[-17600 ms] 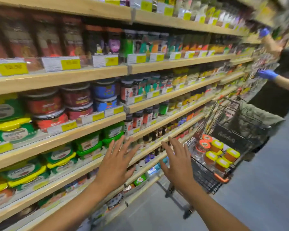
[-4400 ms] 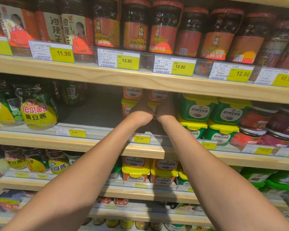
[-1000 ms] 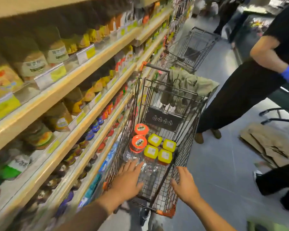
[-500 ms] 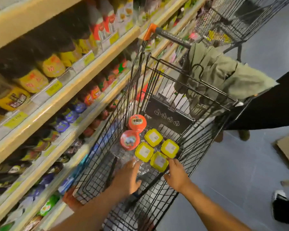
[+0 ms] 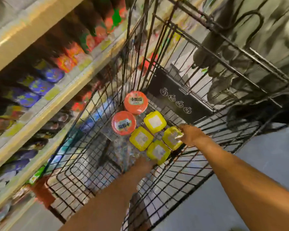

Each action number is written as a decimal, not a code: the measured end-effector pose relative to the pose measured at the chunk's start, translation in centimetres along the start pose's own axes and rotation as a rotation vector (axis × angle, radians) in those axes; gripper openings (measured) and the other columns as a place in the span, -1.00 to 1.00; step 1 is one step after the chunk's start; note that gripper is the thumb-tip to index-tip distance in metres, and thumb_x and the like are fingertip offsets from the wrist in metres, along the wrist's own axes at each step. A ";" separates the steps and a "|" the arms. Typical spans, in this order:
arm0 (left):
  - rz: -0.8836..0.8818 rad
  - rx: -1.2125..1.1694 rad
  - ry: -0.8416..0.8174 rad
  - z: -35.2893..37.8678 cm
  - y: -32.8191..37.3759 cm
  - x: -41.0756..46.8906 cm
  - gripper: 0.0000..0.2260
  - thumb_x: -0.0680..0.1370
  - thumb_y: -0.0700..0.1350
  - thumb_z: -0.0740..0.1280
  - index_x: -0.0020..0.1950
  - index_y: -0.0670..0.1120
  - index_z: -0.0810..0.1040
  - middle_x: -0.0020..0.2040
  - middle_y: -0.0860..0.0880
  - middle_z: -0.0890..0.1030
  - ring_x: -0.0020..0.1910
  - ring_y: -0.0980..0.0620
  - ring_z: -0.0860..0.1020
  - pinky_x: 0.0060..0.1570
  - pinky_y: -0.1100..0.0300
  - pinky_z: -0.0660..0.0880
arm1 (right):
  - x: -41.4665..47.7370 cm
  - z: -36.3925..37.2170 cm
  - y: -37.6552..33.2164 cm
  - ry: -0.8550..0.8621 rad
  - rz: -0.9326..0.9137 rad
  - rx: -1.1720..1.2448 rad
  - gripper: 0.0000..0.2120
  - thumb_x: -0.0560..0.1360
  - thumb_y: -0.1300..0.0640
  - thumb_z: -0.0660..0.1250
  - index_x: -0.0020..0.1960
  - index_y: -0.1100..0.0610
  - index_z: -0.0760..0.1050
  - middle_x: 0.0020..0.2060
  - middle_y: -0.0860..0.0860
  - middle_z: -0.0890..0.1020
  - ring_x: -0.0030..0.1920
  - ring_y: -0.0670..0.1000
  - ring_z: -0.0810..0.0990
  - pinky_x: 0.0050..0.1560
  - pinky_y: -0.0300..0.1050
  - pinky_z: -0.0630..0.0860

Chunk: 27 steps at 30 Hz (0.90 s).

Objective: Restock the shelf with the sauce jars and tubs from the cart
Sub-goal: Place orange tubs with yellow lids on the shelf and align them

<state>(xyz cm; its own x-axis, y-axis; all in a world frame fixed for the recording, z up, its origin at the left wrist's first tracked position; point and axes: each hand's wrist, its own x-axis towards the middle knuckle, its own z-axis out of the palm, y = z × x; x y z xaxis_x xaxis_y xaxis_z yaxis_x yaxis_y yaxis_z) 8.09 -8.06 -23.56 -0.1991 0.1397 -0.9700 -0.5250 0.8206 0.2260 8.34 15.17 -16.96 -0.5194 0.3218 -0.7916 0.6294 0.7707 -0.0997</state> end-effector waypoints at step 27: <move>-0.102 -0.550 -0.040 -1.7 -4.0 2.7 -0.69 0.50 0.13 0.48 0.18 0.16 0.48 -0.02 -0.10 0.69 -0.17 -0.12 0.63 -0.23 0.09 0.56 | 5.8 6.7 -0.9 -0.127 0.181 0.046 -0.03 0.36 0.03 0.52 0.55 0.12 -0.02 0.46 0.22 0.24 0.44 0.31 0.28 0.38 0.19 0.33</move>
<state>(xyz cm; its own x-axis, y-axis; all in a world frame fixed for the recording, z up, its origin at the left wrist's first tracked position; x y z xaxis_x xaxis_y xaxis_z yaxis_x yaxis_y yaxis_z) 8.26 -11.91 -26.91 -0.0988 0.1046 -0.9896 -0.8965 0.4221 0.1341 8.67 12.62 -25.50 -0.3205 0.3787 -0.8682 0.7328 0.6799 0.0260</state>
